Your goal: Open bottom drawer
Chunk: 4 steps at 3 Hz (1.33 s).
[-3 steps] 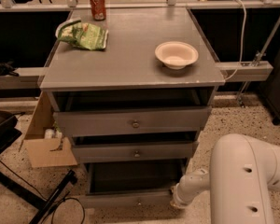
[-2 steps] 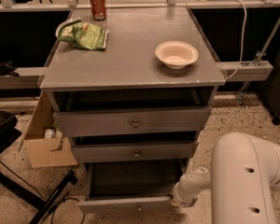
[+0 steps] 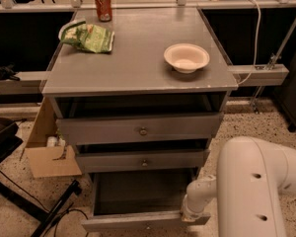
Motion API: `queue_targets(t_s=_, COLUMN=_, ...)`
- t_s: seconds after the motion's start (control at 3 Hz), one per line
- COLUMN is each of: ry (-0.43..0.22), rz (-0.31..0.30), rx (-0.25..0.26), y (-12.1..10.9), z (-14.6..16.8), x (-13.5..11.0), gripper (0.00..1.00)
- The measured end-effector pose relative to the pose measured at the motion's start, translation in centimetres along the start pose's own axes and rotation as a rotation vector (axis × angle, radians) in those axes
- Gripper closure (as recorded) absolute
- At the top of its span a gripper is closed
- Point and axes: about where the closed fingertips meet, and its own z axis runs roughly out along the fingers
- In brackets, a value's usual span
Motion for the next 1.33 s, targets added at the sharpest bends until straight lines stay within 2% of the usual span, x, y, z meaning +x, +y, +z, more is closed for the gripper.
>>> queue_targets(t_s=0.67, ry=0.065, rz=-0.045, rx=-0.182, y=4.3, z=0.2, x=1.4, gripper=1.00)
queue_targets(t_s=1.33, ry=0.093, rz=-0.059, rx=-0.313, y=7.1, z=0.0, x=2.8, gripper=1.00)
